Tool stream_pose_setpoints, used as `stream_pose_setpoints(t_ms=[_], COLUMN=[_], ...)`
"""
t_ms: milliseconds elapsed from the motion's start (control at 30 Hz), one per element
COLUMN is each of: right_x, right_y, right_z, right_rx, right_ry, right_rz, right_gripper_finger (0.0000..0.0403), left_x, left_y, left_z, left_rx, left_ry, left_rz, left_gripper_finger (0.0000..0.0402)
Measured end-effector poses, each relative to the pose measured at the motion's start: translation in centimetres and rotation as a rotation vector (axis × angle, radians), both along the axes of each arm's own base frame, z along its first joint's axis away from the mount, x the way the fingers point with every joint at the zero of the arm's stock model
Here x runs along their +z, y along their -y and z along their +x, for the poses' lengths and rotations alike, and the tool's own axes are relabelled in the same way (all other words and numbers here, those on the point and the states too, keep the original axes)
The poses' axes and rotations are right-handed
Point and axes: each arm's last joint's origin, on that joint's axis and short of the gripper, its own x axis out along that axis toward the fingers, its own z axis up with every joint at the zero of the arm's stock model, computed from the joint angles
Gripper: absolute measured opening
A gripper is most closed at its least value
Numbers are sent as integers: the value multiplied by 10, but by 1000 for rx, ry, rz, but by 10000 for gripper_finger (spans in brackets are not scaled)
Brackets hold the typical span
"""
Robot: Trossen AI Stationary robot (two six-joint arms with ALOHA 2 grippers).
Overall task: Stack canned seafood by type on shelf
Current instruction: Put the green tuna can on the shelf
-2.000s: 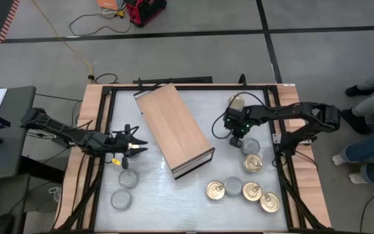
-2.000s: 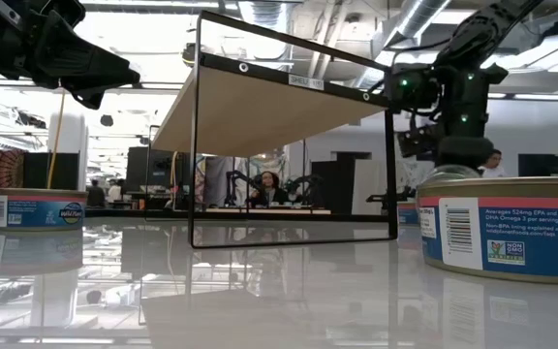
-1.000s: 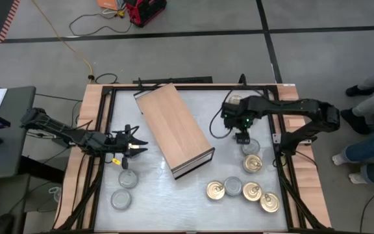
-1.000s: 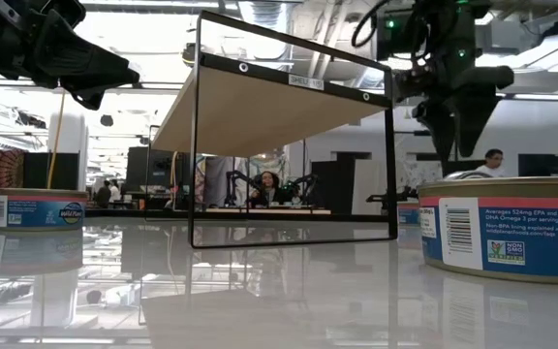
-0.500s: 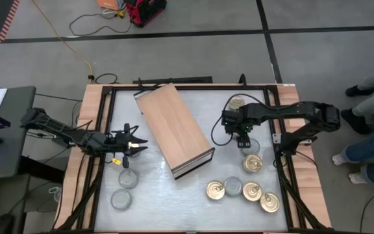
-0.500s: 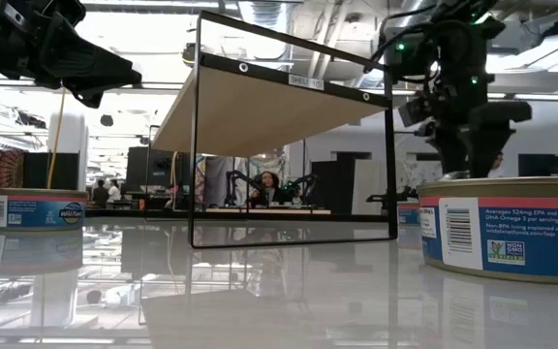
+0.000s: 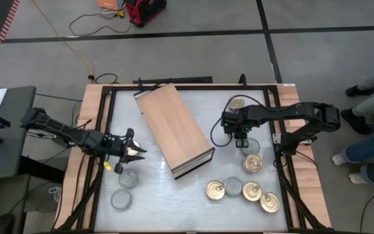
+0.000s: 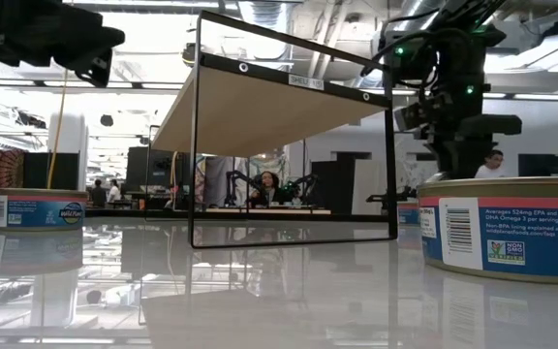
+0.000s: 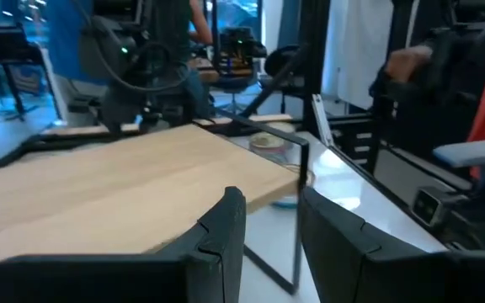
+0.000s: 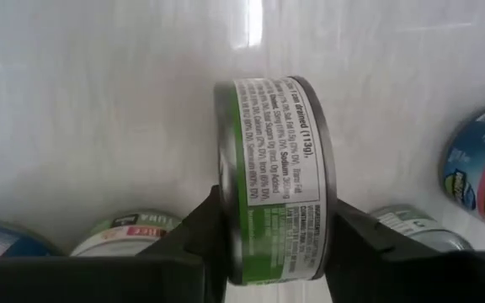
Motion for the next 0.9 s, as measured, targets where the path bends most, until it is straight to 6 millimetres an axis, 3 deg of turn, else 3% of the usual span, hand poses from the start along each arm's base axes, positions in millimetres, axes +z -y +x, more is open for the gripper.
stream_pose_setpoints(t_ms=[167,367,600,900], right_x=[9,53,105,133], right_y=[1,4,-16,-34], right_z=[-5,1,34,81], right_rx=[-9,-23,158,410], right_ry=[-48,45,328,674], right_rz=[-55,-278,-473,-734], right_gripper_finger=[164,167,170,183], left_x=[7,15,16,16], left_y=[-3,-10,-15,-20], left_z=[0,-5,-6,-5], left_rx=[88,274,337,359], left_ry=[73,135,151,158], left_rz=[-3,-93,-183,-295], left_gripper_finger=[103,103,103,103])
